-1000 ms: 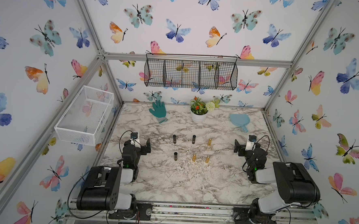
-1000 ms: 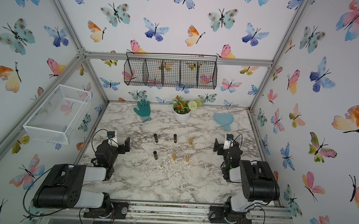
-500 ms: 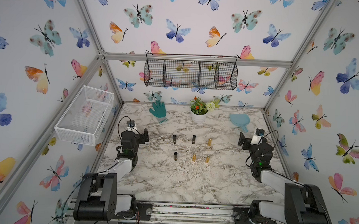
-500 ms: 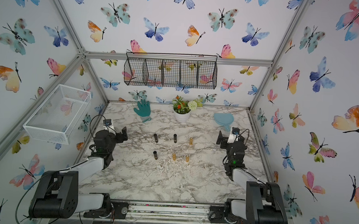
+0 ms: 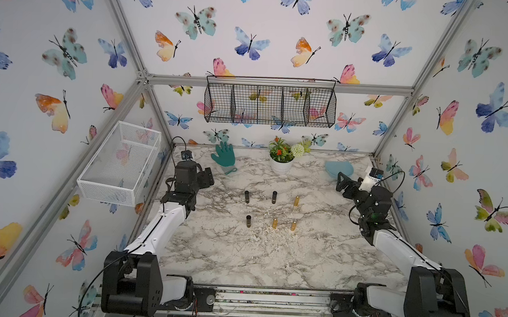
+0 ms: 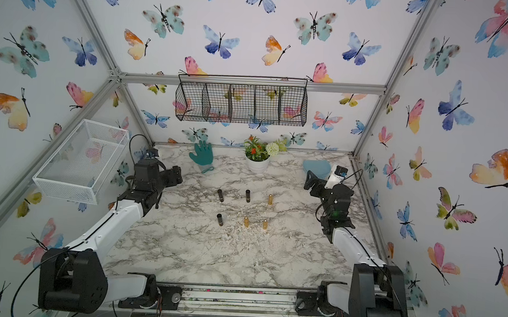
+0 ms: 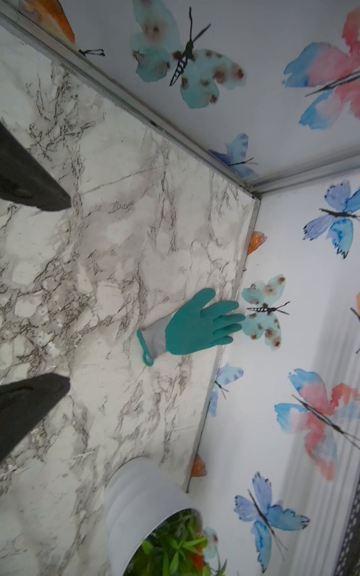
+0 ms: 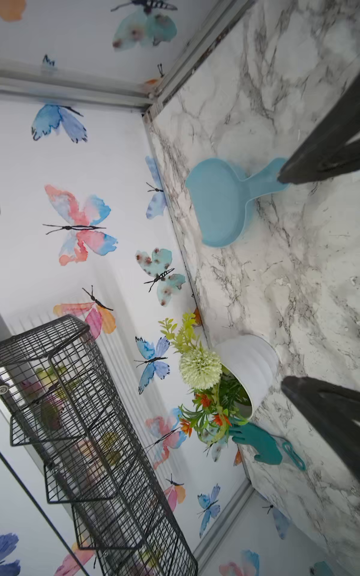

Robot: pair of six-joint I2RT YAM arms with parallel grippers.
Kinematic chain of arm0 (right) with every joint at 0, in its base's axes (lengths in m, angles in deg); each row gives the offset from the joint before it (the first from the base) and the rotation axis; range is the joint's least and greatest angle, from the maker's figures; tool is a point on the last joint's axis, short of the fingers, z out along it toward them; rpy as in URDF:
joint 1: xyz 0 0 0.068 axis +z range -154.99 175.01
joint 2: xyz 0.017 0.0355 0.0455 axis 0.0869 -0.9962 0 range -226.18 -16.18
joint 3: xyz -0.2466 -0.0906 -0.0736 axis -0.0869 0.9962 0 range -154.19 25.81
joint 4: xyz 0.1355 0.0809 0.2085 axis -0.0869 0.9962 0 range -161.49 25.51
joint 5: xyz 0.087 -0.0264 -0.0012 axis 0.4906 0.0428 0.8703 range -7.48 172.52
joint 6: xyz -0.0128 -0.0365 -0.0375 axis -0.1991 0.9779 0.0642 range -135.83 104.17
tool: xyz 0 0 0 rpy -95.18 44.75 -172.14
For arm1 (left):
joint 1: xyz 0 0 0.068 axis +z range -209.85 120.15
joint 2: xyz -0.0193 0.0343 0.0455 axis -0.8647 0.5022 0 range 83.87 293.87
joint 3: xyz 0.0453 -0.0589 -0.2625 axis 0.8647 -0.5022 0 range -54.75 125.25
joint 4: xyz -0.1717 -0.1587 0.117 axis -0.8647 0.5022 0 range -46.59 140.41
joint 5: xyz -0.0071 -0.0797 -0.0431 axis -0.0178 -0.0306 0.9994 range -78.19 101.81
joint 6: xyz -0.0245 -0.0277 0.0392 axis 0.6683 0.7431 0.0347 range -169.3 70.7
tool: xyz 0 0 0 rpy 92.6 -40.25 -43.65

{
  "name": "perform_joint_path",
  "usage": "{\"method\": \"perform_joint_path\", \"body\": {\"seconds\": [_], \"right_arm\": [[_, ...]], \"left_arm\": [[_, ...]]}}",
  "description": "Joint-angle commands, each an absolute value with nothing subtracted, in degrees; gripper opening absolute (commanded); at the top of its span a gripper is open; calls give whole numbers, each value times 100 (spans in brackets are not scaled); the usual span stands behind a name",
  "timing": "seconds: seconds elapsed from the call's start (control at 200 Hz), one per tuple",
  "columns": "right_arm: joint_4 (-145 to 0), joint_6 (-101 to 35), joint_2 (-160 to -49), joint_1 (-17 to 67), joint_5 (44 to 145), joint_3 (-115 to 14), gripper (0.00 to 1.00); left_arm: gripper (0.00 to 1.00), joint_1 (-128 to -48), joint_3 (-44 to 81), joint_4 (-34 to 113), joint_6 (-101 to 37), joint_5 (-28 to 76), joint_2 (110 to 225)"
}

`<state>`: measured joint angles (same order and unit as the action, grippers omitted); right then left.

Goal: Open the lipstick cap
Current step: Pick up the lipstick at the center of the board.

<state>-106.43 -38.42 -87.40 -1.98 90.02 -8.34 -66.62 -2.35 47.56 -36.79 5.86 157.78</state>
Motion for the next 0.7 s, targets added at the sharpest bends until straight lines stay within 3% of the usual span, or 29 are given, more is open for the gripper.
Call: {"method": "perform_joint_path", "body": {"seconds": [0.0, 0.15, 0.375, 0.696], "right_arm": [[-10650, -4298, -8634, -174, 9313, -839, 98], [-9663, -4360, -8799, -173, 9792, -1462, 97], [-7885, -4222, -9255, -160, 10050, -2516, 85], [-6900, -4026, -8932, -35, 9684, -2783, 81]], "left_arm": [[83, -7045, 97, 6033, -3543, 1027, 16053], [87, -7631, 686, 6694, -3558, 1408, 16582], [68, -8201, 1662, 7341, -3694, 1970, 17533], [58, -8714, 2364, 7901, -3801, 1593, 18611]]}}
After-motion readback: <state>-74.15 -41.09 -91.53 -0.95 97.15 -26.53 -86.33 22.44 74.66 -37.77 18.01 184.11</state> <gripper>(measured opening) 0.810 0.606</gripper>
